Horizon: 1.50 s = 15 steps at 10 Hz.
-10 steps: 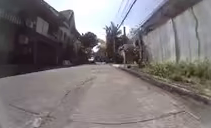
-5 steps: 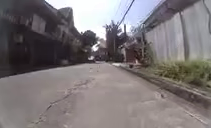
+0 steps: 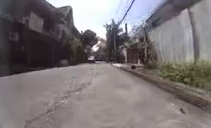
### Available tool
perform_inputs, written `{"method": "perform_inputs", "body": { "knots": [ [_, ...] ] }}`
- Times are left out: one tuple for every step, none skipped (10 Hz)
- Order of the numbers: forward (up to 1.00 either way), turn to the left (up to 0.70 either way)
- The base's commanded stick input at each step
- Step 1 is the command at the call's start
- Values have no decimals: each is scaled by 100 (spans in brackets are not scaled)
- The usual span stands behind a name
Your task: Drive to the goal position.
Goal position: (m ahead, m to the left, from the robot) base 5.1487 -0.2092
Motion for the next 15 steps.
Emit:
{"method": "perform_inputs", "body": {
  "knots": [
    [100, 4],
    [100, 4],
    [100, 4],
    [100, 5],
    [100, 5],
    [100, 5],
    [100, 5],
    [100, 5],
    [100, 5],
    [100, 6],
    [100, 6],
    [100, 7],
    [100, 12],
    [100, 17],
    [100, 12]
  ]
}}
